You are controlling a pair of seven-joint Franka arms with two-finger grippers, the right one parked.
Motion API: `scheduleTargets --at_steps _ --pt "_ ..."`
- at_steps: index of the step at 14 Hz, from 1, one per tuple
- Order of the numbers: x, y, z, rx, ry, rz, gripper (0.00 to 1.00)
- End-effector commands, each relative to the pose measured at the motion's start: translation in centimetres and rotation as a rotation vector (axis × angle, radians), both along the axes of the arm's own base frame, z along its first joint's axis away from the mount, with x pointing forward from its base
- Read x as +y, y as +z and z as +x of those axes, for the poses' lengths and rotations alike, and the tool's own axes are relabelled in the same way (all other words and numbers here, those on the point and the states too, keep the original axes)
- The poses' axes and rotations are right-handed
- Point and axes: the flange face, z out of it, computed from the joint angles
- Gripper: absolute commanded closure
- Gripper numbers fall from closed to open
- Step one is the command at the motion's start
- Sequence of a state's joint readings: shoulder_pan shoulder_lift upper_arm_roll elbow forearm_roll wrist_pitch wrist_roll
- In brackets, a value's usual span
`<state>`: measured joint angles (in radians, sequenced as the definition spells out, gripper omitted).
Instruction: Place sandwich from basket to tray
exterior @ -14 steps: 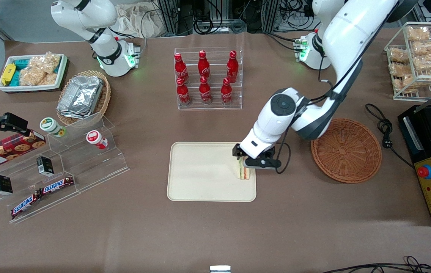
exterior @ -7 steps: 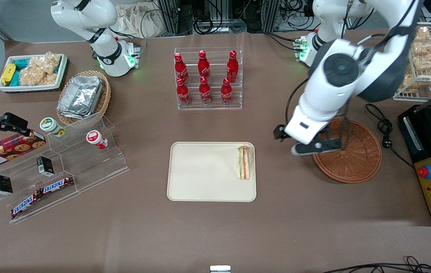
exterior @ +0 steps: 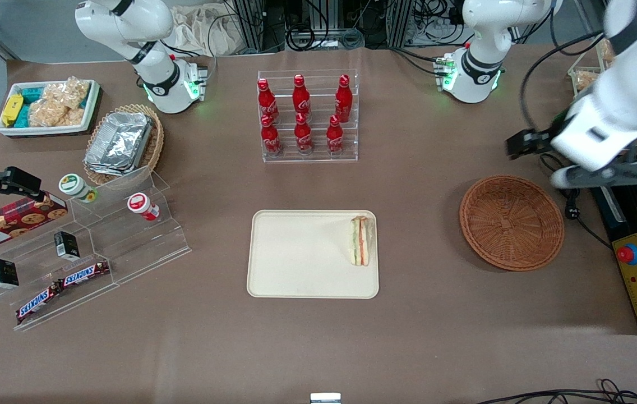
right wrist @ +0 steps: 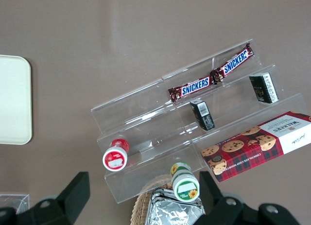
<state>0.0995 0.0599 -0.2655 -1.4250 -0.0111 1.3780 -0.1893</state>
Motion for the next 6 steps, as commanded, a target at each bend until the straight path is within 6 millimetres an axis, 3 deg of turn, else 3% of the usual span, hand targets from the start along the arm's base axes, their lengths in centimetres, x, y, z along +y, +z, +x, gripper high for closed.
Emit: scheduleTargets --at_steps 1,2,6 --pt "3.5 1.3 -4.4 -0.003 -0.038 -0.004 0.01" --pt "3.7 1.3 -4.8 -0.005 -0.039 -0.001 0.01" --pt "3.5 1.6 -3.0 -0.014 -0.034 -0.004 0.01"
